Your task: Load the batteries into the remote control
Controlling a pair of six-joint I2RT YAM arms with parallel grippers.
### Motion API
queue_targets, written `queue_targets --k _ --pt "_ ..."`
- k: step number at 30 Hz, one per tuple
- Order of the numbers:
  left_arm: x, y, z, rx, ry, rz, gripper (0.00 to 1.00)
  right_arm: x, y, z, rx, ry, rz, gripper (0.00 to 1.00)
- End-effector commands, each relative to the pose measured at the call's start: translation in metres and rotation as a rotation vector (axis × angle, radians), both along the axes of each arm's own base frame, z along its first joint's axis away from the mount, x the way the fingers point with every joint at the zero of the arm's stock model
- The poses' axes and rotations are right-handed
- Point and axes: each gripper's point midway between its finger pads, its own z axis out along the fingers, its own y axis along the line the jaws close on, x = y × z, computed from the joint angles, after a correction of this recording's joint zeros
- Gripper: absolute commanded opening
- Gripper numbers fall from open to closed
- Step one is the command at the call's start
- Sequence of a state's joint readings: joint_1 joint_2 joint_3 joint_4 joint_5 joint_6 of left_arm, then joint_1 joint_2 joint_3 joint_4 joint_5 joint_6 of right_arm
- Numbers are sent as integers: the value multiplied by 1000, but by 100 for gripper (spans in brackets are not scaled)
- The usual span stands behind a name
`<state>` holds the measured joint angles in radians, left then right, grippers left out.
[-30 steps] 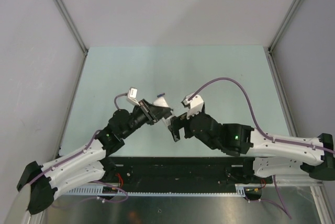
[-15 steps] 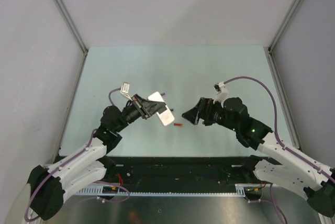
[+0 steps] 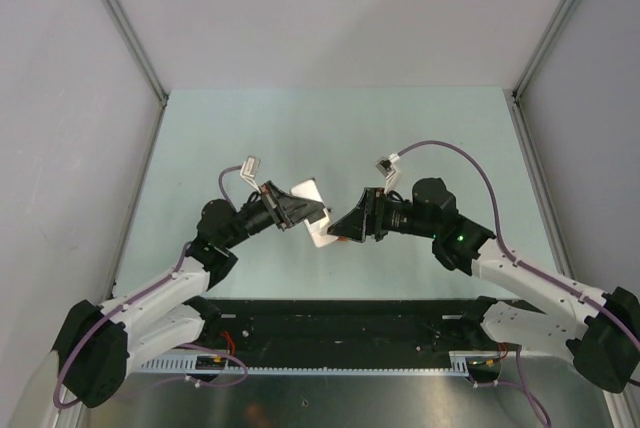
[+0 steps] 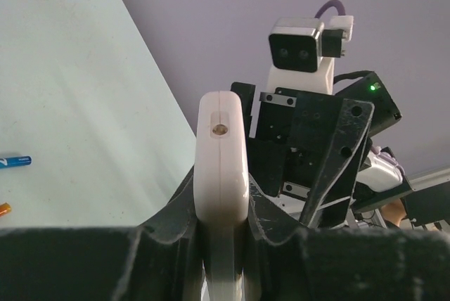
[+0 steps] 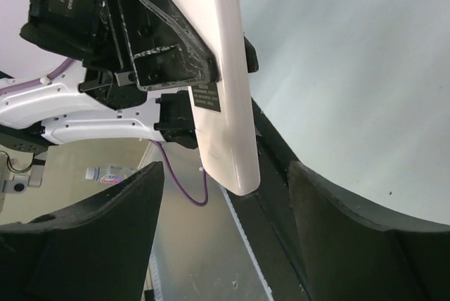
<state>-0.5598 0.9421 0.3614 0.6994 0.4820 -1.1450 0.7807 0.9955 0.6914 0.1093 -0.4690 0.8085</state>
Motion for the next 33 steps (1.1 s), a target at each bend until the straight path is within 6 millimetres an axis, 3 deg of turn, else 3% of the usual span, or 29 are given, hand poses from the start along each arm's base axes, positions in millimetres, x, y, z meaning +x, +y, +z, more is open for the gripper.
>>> queue_targets --k 1,12,33 --pt "-6 0 32 -67 -79 -31 0 -6 9 15 49 -47 50 73" --pt "-12 2 33 -77 -82 -40 0 -5 27 8 63 -22 78 56" --pt "-14 0 35 -82 -89 -39 0 -2 33 -4 43 17 71 42"
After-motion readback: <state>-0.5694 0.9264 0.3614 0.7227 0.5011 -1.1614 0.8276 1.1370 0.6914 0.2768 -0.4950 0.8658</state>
